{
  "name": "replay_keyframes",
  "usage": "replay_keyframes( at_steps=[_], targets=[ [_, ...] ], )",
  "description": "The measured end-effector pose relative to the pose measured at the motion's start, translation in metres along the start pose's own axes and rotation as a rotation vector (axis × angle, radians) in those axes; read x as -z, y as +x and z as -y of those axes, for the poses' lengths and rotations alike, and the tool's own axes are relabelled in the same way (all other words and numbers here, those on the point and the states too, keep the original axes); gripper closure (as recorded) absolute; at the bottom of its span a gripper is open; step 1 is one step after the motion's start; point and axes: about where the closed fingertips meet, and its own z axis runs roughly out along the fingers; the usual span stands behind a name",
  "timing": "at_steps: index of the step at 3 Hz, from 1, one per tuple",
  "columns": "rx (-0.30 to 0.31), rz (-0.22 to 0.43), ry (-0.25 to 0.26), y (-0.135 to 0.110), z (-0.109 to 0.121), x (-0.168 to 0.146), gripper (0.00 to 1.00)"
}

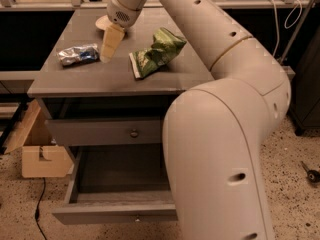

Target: Place redbull can into middle drawer

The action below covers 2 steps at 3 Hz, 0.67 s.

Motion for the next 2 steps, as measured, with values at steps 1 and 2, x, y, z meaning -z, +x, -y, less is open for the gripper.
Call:
replay_keyframes(
  at_steps=[1,2],
  targets=[
    [-0.051,-0.015,0.006,-0.003,0.008,-0.030,0.00],
    [-0.072,-0.031,-0.018,-0.005,0.009,-0.058,0.00]
  ],
)
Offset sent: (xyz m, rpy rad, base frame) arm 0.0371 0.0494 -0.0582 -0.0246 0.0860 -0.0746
